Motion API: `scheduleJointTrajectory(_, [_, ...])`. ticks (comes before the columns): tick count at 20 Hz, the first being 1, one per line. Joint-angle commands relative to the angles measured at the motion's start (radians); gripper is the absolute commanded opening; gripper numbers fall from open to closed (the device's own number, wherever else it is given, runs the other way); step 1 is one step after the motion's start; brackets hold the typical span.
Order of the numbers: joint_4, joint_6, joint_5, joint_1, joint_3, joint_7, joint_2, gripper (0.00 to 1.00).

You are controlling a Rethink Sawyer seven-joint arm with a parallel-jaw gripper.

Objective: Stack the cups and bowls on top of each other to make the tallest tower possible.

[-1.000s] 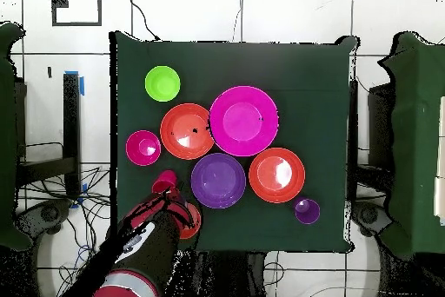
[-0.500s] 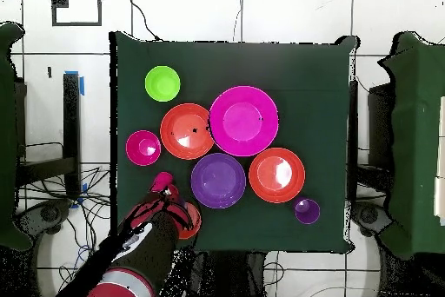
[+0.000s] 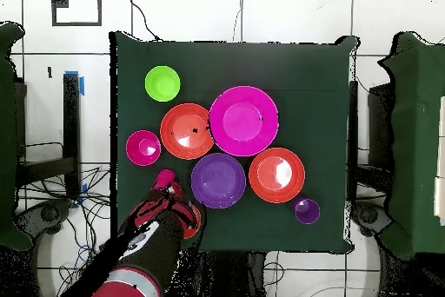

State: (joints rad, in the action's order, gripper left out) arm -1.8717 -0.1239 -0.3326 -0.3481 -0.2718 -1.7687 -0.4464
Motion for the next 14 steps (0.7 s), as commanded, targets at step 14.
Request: scheduleJointTrajectory(14, [-0.114, 0.761, 0.028, 0.541, 0.402, 0.350, -0.634, 0.00])
